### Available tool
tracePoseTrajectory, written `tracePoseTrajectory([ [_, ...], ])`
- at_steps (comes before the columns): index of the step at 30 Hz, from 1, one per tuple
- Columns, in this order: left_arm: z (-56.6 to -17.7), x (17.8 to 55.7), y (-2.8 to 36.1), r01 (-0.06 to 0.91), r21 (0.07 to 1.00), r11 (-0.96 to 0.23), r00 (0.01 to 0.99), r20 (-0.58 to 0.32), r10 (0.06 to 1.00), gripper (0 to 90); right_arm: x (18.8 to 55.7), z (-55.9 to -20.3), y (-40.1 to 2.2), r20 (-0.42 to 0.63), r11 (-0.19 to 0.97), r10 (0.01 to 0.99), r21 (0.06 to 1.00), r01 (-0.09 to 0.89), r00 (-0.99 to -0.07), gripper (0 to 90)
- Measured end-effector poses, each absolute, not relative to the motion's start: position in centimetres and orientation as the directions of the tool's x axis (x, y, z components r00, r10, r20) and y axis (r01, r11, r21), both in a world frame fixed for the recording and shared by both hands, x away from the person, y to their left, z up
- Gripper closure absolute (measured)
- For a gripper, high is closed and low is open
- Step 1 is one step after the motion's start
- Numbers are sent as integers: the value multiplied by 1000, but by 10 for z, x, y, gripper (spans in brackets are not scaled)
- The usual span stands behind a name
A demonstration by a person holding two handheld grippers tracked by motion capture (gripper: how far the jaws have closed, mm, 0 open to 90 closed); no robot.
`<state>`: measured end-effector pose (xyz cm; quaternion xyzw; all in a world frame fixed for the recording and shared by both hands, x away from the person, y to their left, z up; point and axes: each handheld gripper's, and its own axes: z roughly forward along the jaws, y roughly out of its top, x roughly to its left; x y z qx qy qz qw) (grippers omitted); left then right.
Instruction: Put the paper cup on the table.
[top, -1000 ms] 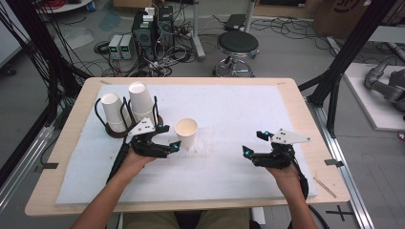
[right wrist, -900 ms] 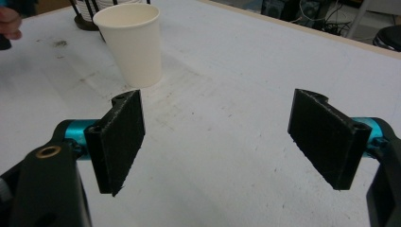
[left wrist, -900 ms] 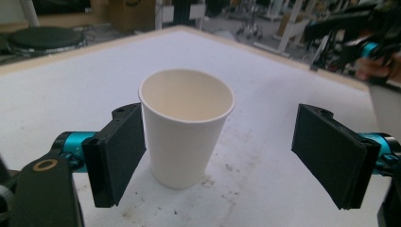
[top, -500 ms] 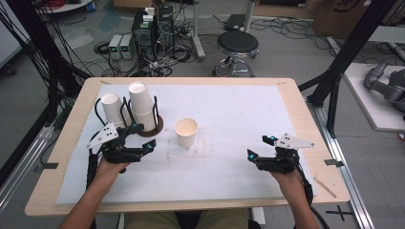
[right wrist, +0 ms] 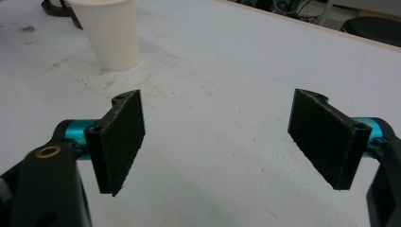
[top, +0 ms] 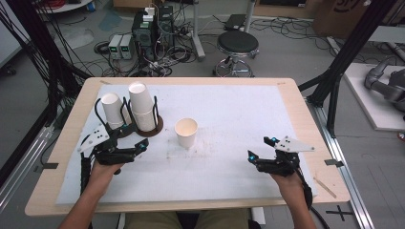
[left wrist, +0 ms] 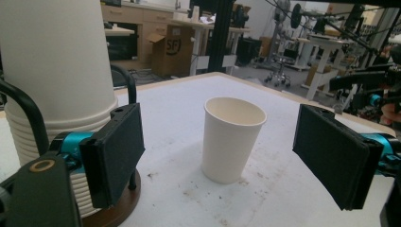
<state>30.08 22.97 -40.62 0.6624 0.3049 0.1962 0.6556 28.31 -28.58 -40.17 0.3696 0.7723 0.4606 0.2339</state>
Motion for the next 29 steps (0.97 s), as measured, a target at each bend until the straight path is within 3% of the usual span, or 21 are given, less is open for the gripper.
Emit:
tracePoseTrajectory([
  [29, -410, 298, 230, 138, 990, 40, 723, -128, 679, 172, 280, -401, -288, 4, 275, 795, 889, 366, -606, 203],
])
